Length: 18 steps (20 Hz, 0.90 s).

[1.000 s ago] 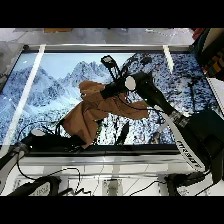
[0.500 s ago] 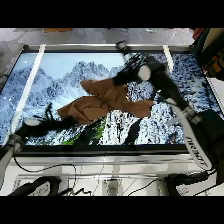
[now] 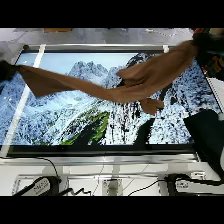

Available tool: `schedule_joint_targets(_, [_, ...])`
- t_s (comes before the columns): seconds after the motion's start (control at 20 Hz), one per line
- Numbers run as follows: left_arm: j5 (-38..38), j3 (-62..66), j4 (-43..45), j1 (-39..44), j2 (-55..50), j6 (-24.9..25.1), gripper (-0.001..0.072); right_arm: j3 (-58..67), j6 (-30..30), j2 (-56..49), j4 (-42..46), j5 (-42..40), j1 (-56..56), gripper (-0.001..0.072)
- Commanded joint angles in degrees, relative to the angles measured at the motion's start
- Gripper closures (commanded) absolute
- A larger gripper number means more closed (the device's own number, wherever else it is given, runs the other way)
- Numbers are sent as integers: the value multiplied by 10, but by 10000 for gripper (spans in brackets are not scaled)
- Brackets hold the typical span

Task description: Fold the clothes and pants, and hang the long-sleeved shirts on hangers.

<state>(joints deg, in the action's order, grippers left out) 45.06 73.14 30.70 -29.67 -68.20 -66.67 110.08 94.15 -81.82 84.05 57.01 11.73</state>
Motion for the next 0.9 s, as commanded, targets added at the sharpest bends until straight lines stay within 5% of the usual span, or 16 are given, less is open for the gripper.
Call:
schedule_joint_targets(0.0, [33, 44, 64, -58, -2, -7, 688, 5, 8, 27, 0, 101, 103, 689])
schedule_joint_targets(0.2, [127, 43, 267, -72, -3, -10, 686, 0, -86, 33, 0, 306, 134, 689])
schedule_joint_targets(0.5, [282, 42, 556, -72, -7, -4, 687, -136, -118, 135, 0, 418, 129, 690])
schedule_joint_targets(0.85, [304, 12, 602, -72, -29, 26, 687, -501, -159, 323, 3, 442, 129, 689])
